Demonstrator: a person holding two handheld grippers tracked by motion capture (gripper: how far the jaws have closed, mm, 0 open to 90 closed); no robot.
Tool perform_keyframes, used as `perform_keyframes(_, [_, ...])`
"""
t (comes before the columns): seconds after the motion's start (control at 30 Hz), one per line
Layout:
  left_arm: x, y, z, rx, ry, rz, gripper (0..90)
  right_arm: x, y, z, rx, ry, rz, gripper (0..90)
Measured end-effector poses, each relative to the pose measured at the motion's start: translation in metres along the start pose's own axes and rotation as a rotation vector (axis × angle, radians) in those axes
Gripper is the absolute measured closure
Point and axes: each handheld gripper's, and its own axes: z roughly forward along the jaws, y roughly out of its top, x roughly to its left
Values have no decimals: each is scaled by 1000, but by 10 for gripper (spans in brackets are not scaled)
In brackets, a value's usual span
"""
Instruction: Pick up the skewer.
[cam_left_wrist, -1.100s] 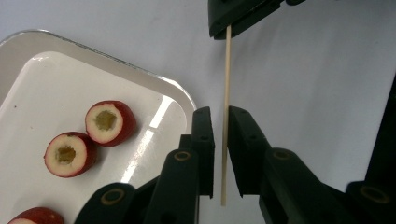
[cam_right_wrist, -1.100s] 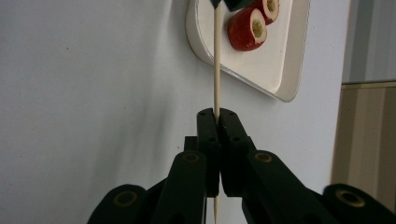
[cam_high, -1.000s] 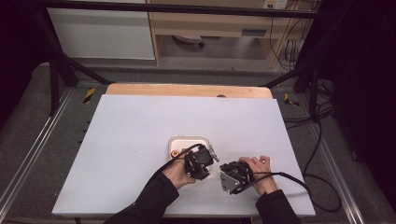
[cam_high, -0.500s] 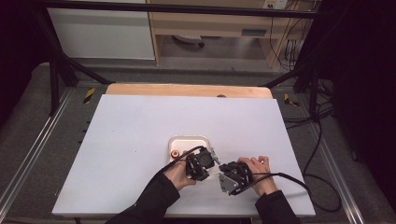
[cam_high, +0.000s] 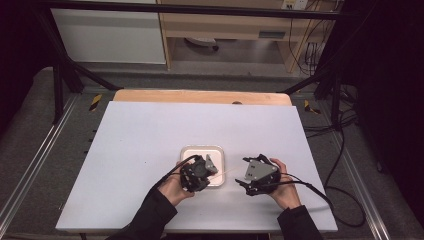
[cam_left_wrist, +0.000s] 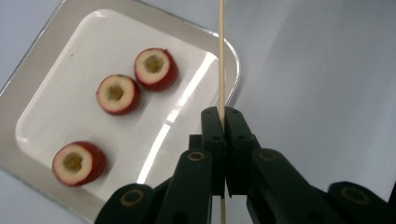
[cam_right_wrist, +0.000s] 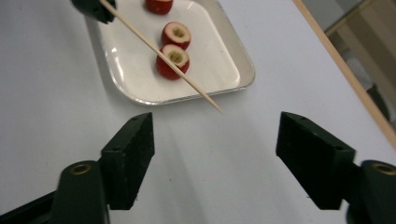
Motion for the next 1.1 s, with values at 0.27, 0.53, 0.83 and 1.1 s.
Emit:
perform_keyframes(0.27, [8,-39,-17,-121,50,-94,885,-14,-7,3,-2,37,298,114])
perform_keyframes(0.53, [14,-69,-25,-209,94,-178,885,-17,-4,14,15,84,431,55])
perform_keyframes(0.83, [20,-101,-34,-303,153,-269,885,-20,13,29,52,110,485,48])
perform_keyframes(1.1, [22,-119,-38,-345,181,-324,885,-19,34,48,99,132,504,78])
